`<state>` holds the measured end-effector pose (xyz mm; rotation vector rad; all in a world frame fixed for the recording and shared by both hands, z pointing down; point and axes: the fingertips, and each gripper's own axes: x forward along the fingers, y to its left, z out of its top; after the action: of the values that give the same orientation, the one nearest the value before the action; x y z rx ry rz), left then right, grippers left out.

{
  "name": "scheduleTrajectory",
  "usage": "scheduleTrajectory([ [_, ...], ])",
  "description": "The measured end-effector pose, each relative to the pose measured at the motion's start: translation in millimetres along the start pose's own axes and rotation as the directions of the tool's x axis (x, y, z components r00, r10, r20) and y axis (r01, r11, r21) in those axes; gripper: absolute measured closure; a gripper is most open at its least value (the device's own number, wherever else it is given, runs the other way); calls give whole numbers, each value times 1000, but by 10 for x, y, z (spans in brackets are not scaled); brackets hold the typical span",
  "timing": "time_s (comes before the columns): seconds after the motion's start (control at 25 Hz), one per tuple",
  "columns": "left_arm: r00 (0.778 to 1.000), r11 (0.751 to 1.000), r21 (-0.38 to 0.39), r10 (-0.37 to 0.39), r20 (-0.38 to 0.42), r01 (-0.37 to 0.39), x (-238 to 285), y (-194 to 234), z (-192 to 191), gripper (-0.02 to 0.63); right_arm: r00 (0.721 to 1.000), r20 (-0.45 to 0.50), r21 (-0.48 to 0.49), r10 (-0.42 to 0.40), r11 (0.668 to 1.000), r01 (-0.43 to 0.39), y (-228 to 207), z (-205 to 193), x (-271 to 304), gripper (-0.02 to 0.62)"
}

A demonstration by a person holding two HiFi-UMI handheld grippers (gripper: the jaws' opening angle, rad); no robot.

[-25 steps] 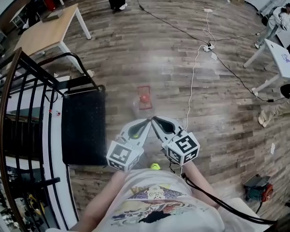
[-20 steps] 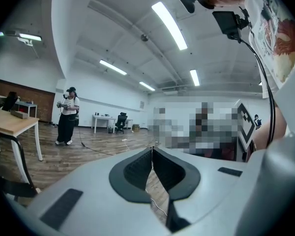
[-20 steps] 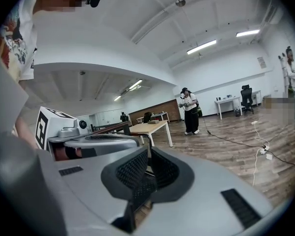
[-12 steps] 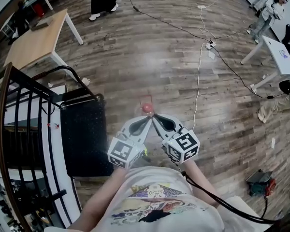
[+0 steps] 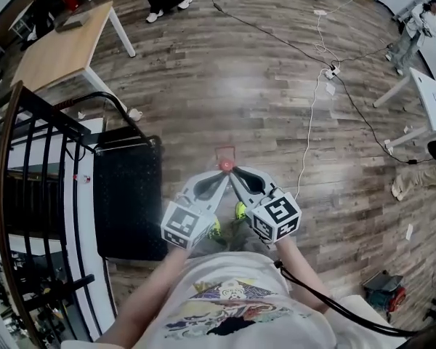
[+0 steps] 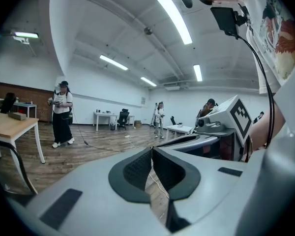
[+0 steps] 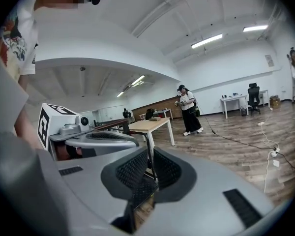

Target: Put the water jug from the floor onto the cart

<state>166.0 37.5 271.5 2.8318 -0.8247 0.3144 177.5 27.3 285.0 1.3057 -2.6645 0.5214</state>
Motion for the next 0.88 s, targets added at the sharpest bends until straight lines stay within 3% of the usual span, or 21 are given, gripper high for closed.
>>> scheduleTrajectory([
  [0.56,990,991,-57,121,-67,-124,822,247,-182,592,980,-90,15,177,984,-176,-827,-112,265,565],
  [0.88,986,990,-39,130,-103,-135,1278,543,-439,592,978,-111,23,178,984,-177,-1288,-293,552,565],
])
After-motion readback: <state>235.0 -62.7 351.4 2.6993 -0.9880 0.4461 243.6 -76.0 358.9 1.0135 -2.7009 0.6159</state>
